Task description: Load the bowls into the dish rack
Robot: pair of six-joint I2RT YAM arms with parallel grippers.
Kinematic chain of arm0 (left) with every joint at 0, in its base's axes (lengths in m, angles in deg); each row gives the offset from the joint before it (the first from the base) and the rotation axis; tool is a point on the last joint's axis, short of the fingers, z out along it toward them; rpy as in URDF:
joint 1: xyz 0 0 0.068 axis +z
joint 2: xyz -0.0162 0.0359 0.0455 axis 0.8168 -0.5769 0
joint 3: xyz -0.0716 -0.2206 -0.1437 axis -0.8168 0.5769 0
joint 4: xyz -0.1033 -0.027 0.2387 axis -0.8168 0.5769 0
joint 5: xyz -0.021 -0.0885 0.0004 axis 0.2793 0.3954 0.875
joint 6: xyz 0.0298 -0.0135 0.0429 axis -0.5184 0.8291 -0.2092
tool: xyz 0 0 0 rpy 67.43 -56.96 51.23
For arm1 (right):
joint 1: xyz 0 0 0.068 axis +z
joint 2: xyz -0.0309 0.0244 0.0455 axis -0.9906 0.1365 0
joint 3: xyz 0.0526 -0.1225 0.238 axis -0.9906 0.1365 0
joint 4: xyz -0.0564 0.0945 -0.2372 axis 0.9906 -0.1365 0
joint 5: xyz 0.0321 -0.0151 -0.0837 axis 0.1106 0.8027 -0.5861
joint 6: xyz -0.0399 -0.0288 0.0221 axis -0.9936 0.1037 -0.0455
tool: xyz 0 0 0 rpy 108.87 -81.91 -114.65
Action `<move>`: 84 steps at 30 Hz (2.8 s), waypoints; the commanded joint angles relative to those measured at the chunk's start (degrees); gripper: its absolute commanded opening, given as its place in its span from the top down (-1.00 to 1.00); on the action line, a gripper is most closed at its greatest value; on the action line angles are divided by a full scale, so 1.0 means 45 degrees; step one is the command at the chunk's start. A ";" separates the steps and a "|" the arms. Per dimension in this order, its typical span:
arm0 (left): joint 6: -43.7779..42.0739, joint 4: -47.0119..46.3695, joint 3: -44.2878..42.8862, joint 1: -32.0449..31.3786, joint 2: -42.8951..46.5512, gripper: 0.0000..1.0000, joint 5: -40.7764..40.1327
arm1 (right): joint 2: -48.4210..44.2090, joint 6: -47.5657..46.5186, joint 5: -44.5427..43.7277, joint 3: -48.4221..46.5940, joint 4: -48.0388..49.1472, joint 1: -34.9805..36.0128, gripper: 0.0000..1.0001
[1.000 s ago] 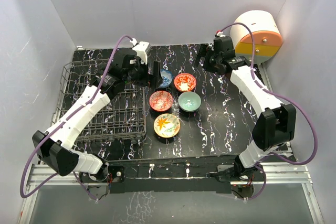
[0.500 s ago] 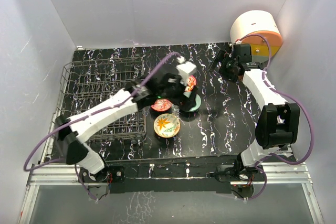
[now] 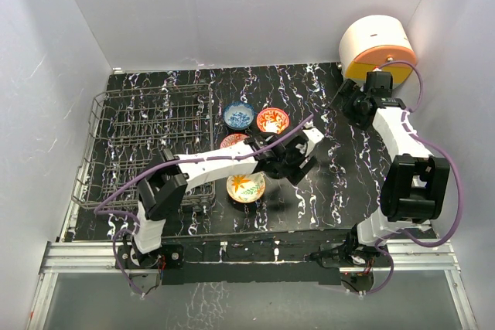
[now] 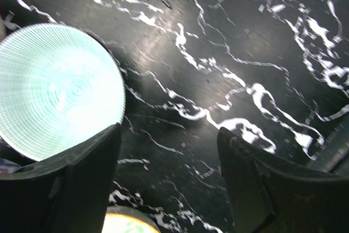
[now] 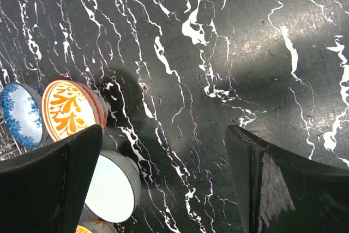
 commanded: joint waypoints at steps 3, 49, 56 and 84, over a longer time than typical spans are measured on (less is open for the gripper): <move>-0.1546 -0.1073 -0.1200 0.0062 -0.0922 -0.29 -0.1716 | -0.0598 -0.0207 0.0245 0.0418 0.0880 0.0051 -0.97; -0.0275 -0.1743 0.0612 0.1744 -0.2245 1.00 -0.0400 | 0.1014 0.0019 0.1067 0.0295 0.1612 -0.0224 -0.96; -0.0320 -0.1212 -0.0134 0.1396 -0.1692 1.00 0.0576 | 0.0662 0.0060 0.0765 0.0526 0.1580 -0.0344 -0.96; 1.0696 -1.0213 0.5575 1.1889 0.5356 1.00 0.6659 | 0.0496 0.0207 0.1323 0.0465 0.1510 -0.0460 -0.89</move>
